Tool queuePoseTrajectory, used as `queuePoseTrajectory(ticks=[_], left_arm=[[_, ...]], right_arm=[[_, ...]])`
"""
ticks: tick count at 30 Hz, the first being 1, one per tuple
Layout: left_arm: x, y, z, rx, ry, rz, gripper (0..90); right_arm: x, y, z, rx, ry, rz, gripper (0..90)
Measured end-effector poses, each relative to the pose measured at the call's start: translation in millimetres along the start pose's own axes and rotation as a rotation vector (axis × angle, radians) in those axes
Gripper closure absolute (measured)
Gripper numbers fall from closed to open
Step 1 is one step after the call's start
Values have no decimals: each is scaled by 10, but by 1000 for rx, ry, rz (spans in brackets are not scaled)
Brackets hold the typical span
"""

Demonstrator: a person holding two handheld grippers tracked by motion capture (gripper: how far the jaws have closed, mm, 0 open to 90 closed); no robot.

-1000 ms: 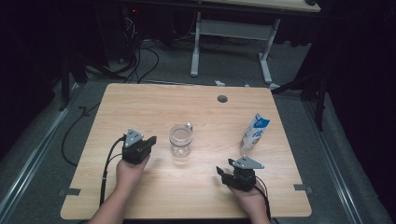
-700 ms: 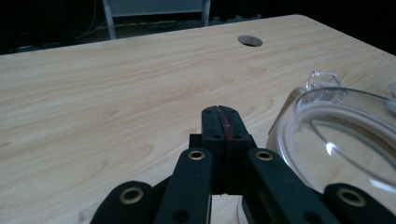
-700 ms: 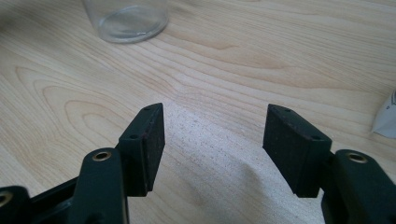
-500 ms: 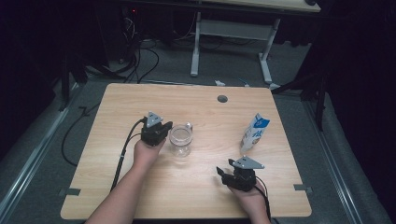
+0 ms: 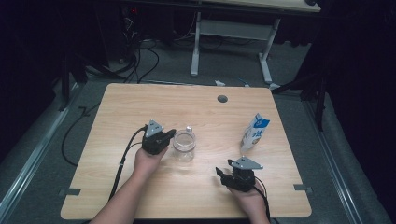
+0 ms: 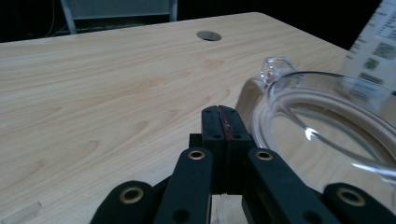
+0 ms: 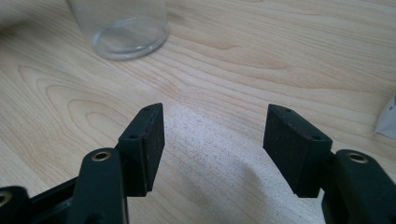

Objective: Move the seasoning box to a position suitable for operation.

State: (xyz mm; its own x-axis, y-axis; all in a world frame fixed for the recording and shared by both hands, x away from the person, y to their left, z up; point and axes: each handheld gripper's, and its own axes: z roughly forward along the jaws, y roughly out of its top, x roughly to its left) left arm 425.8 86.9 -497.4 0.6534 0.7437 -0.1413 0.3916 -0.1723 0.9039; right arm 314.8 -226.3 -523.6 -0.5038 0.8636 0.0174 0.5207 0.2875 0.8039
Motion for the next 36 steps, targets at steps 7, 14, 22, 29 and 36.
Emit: queuePoseTrajectory(ticks=[7,14,22,29,36], left_arm=[[-190,-104,-158,-3,-18,17,900],[-333,-203,-267,-12,-39,13,900],[-396,-304,-310,-13,-52,0,900],[-444,-358,-353,-8,-53,13,899],[-330,-334,-270,15,6,10,898]], right_arm=[[4,3,-5,-5,2,-5,388],[6,1,8,-2,0,-1,386],[-12,4,9,-6,-1,0,383],[5,-1,16,-4,-2,-3,377],[-3,2,7,-9,-1,-5,375]])
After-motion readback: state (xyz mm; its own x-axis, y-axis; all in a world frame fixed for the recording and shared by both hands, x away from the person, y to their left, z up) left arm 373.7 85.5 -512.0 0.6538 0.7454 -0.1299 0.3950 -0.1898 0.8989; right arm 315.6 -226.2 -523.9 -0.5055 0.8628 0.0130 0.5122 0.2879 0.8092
